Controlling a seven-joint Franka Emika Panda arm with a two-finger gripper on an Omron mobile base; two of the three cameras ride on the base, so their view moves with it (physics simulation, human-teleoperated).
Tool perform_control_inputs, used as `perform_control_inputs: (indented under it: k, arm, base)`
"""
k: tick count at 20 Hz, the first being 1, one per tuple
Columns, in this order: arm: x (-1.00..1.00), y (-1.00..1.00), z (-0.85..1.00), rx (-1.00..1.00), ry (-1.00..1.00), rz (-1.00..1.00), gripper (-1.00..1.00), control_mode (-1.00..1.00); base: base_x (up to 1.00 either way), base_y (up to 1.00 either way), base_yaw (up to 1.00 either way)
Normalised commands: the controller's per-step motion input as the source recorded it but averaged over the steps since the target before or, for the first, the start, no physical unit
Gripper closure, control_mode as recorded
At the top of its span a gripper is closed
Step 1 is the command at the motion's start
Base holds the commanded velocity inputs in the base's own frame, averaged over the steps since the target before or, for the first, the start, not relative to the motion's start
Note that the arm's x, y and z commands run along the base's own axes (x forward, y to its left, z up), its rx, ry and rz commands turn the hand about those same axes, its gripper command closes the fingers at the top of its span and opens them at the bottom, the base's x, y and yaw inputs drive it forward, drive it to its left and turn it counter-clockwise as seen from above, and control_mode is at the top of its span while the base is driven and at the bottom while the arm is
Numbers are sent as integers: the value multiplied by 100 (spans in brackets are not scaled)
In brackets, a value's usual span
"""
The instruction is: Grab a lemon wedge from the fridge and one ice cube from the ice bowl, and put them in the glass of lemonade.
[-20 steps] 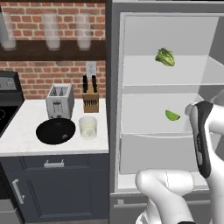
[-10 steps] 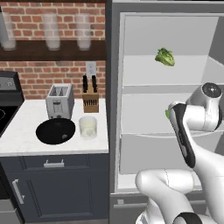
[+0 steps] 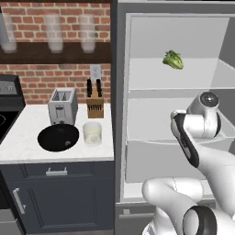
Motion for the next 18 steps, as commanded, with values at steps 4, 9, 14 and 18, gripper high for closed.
perform_control_inputs:
  k: [4,9,14,18]
  arm:
    - [64,-32,-2,2,1,2,-100,-100]
    - [27,-31,-14,0,0,8,-100,-100]
    - [3,-2,-8,0,0,1,-100,-100]
    - [11,0,-13,0,5,0,-100,-100]
  base:
    - [0,0,0]
    - [0,0,0]
    - [0,0,0]
    - [0,0,0]
